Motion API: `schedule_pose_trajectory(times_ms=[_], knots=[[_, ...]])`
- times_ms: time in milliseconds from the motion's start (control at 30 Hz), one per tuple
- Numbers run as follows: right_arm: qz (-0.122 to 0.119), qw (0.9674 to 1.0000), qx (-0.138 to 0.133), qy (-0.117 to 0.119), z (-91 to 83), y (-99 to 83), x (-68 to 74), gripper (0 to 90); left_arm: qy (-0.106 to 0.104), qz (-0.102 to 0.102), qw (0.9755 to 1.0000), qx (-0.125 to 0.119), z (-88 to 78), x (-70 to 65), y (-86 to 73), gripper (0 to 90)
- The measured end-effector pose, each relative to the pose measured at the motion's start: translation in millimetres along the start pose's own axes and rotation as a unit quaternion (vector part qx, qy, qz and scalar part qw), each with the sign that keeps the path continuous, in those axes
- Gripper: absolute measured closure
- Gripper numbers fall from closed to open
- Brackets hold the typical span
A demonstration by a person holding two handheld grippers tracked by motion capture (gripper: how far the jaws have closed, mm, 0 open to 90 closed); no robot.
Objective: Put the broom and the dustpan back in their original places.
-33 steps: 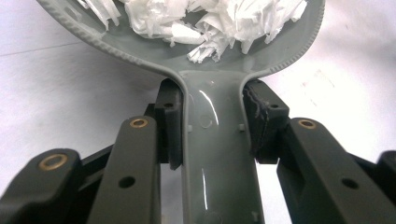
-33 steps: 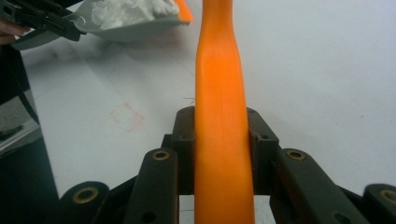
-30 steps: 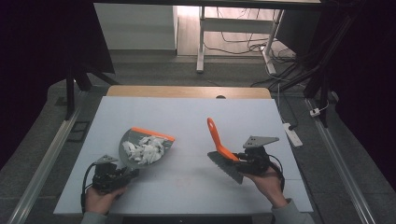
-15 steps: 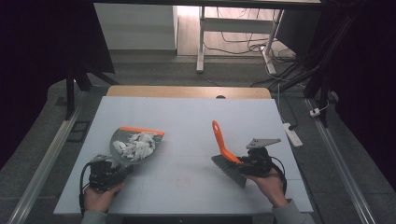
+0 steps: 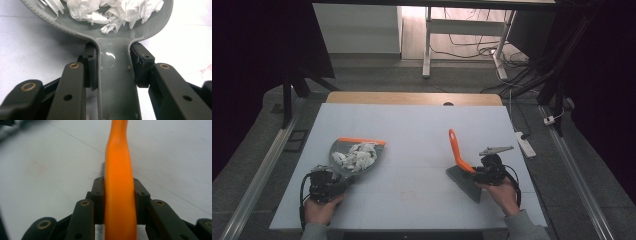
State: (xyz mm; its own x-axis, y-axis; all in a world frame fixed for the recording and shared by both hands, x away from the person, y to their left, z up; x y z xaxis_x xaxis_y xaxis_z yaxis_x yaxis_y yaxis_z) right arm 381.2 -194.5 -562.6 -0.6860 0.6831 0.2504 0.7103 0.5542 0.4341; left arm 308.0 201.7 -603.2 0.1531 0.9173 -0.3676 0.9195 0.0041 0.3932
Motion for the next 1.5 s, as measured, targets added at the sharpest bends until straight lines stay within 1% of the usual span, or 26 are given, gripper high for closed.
schedule_pose_trajectory(times_ms=[67,200,300,333,400,433,500,533,567,600,633,733,767,833,867,900,933,967,1000,1100,1133,1167,1267,1333,1400,1500], knots=[[0.005,0.9999,0.004,-0.008,2.5,-1.4,-7.2,65.7,0.001,-0.001,1.0,0.001,1.1,0.8,-0.2,61.0],[0.011,0.9999,0.008,-0.003,5.1,-2.5,-14.8,62.4,0.006,-0.002,1.0,0.005,3.3,1.4,0.0,60.8],[0.009,0.9995,0.018,-0.025,8.7,-3.0,-22.6,54.9,0.007,0.0,1.0,0.006,4.4,0.2,0.6,60.6],[0.012,0.9992,0.023,-0.029,10.6,-3.7,-25.0,52.3,0.006,-0.001,1.0,0.005,4.5,0.0,0.6,60.5],[0.014,0.9983,0.029,-0.048,12.4,-4.3,-29.6,47.9,0.004,-0.002,1.0,0.005,4.7,-0.2,0.5,60.0],[0.013,0.9976,0.033,-0.06,12.7,-5.0,-31.8,46.7,0.003,-0.002,1.0,0.003,4.3,-0.1,0.4,58.3],[0.014,0.9973,0.035,-0.063,13.4,-5.7,-33.6,44.6,0.002,0.0,1.0,0.001,3.2,-0.3,0.7,51.5],[0.013,0.9968,0.034,-0.071,12.9,-5.7,-34.7,44.4,0.001,0.0,1.0,-0.002,2.0,-0.6,1.2,48.0],[0.01,0.9956,0.033,-0.087,11.7,-5.9,-36.8,44.1,0.003,0.003,1.0,-0.004,0.7,-0.7,1.6,45.6],[0.01,0.9956,0.026,-0.089,9.9,-5.1,-37.1,43.9,0.005,0.005,1.0,-0.003,-0.1,-1.2,1.6,42.0],[0.014,0.9957,0.023,-0.088,8.3,-4.6,-37.1,43.9,0.005,0.008,1.0,-0.003,-0.9,-1.7,1.4,37.1],[0.009,0.9953,0.012,-0.095,3.2,-3.3,-37.6,43.3,0.01,0.02,0.9997,-0.005,-5.5,-3.3,-0.1,30.2],[0.006,0.9952,0.006,-0.098,0.8,-2.2,-36.8,43.3,0.01,0.02,0.9997,-0.005,-5.5,-3.3,-0.1,29.3],[-0.008,0.9943,-0.008,-0.106,-4.6,0.3,-34.1,43.9,0.017,0.039,0.999,-0.011,-14.3,-5.6,-1.8,28.8],[-0.013,0.9945,-0.011,-0.104,-6.7,0.7,-31.2,44.9,0.02,0.046,0.9986,-0.013,-17.4,-6.1,-2.6,28.7],[-0.021,0.9947,-0.015,-0.1,-8.1,1.5,-28.1,45.8,0.02,0.046,0.9986,-0.013,-17.4,-6.1,-2.6,28.8],[-0.031,0.9947,-0.019,-0.096,-9.1,2.2,-24.7,46.3,0.02,0.063,0.9977,-0.012,-22.5,-8.8,-4.4,29.0],[-0.038,0.9948,-0.019,-0.093,-9.5,2.4,-21.3,46.5,0.02,0.063,0.9977,-0.012,-22.5,-8.8,-4.4,29.4],[-0.05,0.9947,-0.019,-0.088,-9.5,2.6,-17.5,46.8,0.016,0.087,0.996,-0.012,-26.5,-14.0,-5.4,29.5],[-0.081,0.9932,-0.017,-0.082,-8.4,1.8,-5.8,48.0,0.002,0.125,0.992,-0.012,-30.1,-23.2,-5.9,30.7],[-0.081,0.9932,-0.017,-0.082,-8.4,1.8,-5.8,48.0,0.002,0.125,0.992,-0.012,-30.1,-23.2,-5.9,31.2],[-0.098,0.9921,-0.014,-0.078,-7.3,0.5,1.3,48.2,-0.002,0.143,0.9896,-0.011,-30.6,-27.0,-5.9,31.2],[-0.116,0.9911,-0.013,-0.064,-5.2,-2.4,12.2,48.4,-0.017,0.166,0.986,-0.012,-30.4,-32.0,-6.4,32.0],[-0.127,0.9901,-0.012,-0.06,-4.1,-5.0,18.0,48.4,-0.026,0.178,0.9837,-0.015,-30.4,-35.3,-6.0,32.1],[-0.135,0.9892,-0.012,-0.056,-4.0,-7.4,21.8,48.4,-0.032,0.188,0.9816,-0.015,-30.4,-38.0,-5.5,32.5],[-0.139,0.9884,-0.015,-0.059,-4.8,-10.5,21.7,48.5,-0.037,0.198,0.9795,-0.012,-30.1,-39.9,-5.3,32.6]])
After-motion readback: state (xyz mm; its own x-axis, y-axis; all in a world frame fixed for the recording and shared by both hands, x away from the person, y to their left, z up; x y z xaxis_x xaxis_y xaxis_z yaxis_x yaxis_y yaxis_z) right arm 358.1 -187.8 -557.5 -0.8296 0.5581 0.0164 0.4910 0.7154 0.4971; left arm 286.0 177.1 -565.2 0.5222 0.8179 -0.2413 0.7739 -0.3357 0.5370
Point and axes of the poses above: each handheld gripper's, and its own axes: z roughly forward along the jaws, y roughly out of its top, x roughly to its left, the point moved 10 cm from there along z, roughly forward along the jaws, and after that the axes turned 15 degrees about x, right-handed, at the moved point
